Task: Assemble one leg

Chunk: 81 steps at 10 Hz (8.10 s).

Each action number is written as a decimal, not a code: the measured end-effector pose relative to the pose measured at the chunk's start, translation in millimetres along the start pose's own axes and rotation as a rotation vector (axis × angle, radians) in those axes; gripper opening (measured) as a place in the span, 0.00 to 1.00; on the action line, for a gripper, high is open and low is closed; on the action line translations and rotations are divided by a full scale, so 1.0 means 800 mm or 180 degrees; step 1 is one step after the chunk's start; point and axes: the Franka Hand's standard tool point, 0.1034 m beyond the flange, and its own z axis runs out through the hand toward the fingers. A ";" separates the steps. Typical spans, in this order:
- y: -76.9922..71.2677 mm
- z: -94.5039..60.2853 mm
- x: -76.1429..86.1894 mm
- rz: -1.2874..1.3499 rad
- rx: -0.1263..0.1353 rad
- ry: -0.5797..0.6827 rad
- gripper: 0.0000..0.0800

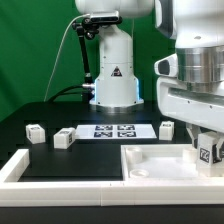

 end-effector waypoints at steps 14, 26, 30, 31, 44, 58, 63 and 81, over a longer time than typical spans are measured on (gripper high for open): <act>-0.001 -0.003 -0.004 -0.1025 -0.0130 -0.0137 0.81; -0.004 -0.005 -0.001 -0.3444 -0.0215 -0.0010 0.49; -0.004 -0.005 0.001 -0.3045 -0.0166 -0.0018 0.36; -0.004 -0.005 0.001 -0.2587 -0.0119 -0.0020 0.36; -0.002 -0.007 0.004 0.1255 -0.0024 -0.0024 0.36; -0.001 -0.005 -0.002 -0.0680 -0.0038 -0.0055 0.81; -0.003 -0.007 -0.002 -0.2380 -0.0131 -0.0013 0.81; 0.013 -0.010 0.040 -0.1281 -0.0111 0.0154 0.67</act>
Offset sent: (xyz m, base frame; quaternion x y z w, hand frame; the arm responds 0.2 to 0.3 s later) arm 0.0007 -0.0010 0.0001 -0.0048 0.0007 0.2240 0.9746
